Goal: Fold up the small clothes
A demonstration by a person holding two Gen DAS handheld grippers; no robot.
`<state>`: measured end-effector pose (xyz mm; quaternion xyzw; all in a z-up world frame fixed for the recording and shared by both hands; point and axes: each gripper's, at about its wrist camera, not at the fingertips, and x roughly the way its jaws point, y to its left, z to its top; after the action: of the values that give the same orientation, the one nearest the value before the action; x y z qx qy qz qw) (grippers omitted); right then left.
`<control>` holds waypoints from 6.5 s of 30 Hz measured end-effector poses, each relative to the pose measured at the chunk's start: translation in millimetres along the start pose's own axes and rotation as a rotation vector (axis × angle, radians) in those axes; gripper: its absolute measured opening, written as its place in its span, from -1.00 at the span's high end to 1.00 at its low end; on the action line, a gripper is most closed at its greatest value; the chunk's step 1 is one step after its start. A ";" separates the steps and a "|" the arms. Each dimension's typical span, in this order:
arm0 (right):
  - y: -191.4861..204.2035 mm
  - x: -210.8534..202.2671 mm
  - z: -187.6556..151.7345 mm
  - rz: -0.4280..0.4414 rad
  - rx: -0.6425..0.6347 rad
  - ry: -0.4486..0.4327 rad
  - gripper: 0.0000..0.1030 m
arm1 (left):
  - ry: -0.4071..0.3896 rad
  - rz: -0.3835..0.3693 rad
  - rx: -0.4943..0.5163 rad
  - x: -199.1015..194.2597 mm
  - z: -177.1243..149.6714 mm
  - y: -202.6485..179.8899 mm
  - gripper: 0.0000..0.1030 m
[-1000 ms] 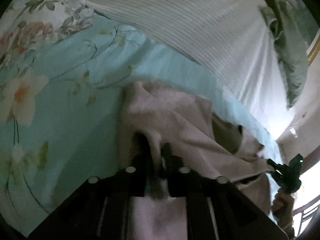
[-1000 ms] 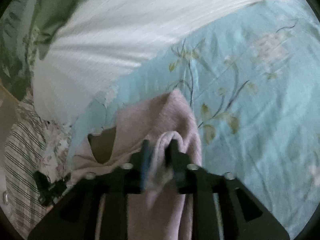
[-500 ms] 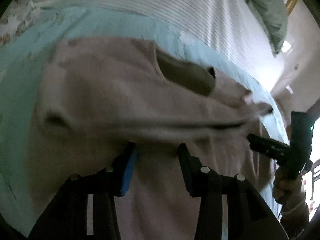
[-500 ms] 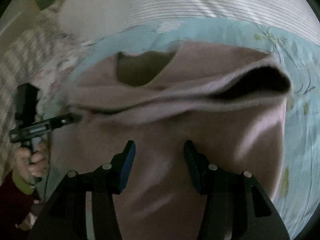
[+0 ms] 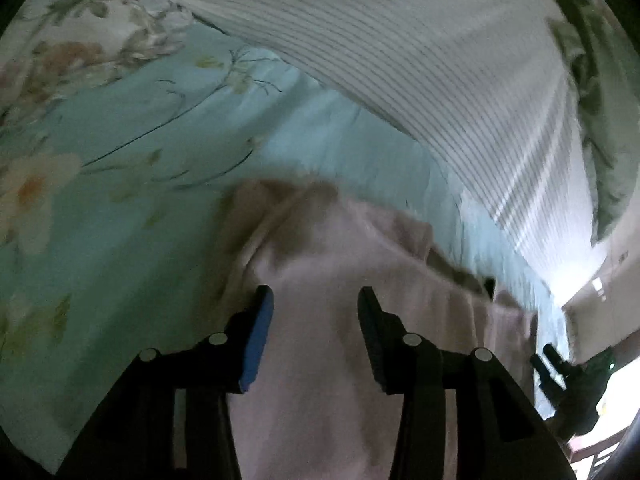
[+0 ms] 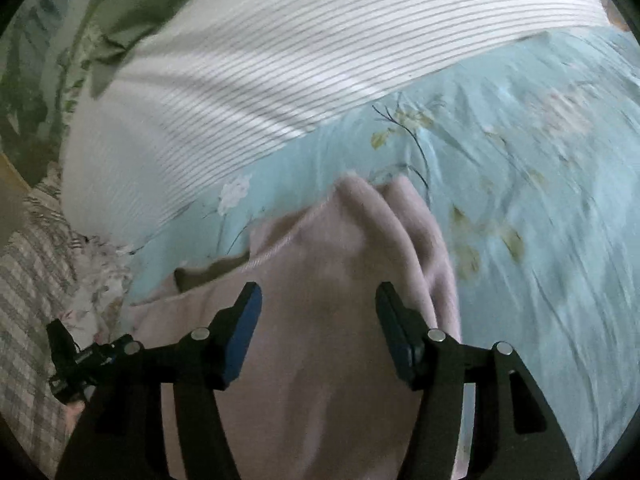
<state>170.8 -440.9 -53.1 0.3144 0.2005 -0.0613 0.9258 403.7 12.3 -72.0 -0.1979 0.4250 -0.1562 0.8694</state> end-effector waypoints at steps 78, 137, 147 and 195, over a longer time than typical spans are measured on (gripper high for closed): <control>80.3 100.0 -26.9 0.307 -0.043 0.382 0.58 | -0.039 -0.139 0.422 -24.5 -200.2 -187.5 0.85; -43.0 21.2 -26.3 0.199 -0.074 0.325 0.06 | 0.283 -0.315 0.180 59.9 -155.1 -144.2 -0.24; 30.5 -4.9 -57.7 0.266 -0.162 0.273 0.34 | 0.159 -0.344 0.226 -13.1 -157.5 -122.0 0.31; 128.6 45.0 -93.2 0.394 -0.152 0.257 0.85 | 0.056 -0.280 0.270 -145.4 -218.7 -1.7 -0.06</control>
<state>211.6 -281.5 -67.1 0.2821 0.2553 0.1762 0.9079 142.6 28.6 -95.2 -0.1321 0.3925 -0.3368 0.8456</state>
